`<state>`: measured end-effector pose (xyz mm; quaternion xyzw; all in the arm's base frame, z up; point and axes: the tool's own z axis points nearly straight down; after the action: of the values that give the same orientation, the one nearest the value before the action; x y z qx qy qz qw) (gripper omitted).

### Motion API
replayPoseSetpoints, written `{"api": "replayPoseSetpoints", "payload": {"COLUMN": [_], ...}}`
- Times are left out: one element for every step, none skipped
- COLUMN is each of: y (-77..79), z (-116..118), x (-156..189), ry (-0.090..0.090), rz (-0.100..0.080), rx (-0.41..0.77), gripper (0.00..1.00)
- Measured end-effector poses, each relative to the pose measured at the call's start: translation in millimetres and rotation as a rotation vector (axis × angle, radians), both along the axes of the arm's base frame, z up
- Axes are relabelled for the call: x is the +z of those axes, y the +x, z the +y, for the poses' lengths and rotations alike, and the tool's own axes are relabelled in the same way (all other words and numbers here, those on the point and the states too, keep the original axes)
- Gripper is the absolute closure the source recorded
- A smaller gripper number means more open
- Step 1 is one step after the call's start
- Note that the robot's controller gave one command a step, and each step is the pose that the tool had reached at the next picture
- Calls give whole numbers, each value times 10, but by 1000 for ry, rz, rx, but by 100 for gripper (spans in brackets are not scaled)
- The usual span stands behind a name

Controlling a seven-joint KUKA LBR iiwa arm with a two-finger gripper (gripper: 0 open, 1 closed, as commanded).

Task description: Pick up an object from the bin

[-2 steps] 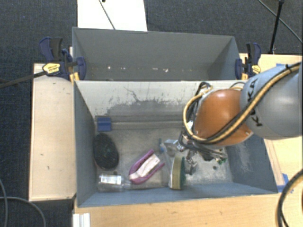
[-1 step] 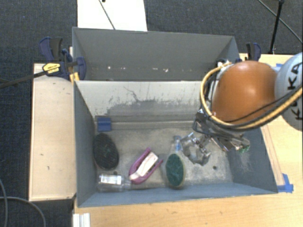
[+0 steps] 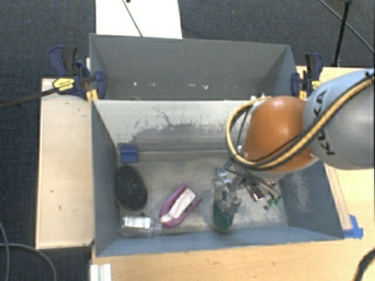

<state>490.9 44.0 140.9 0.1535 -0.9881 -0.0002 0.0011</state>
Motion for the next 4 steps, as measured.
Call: {"api": "replayPoseSetpoints", "payload": {"y": [10, -74, -104, 91], "z": [-1, -474, -465, -534], "x": [16, -699, -708, 360], "ry": [0, 0, 1, -1], "rz": [-4, -17, -7, -13], "rx": [0, 205, 207, 291], "gripper": [0, 0, 100, 100]}}
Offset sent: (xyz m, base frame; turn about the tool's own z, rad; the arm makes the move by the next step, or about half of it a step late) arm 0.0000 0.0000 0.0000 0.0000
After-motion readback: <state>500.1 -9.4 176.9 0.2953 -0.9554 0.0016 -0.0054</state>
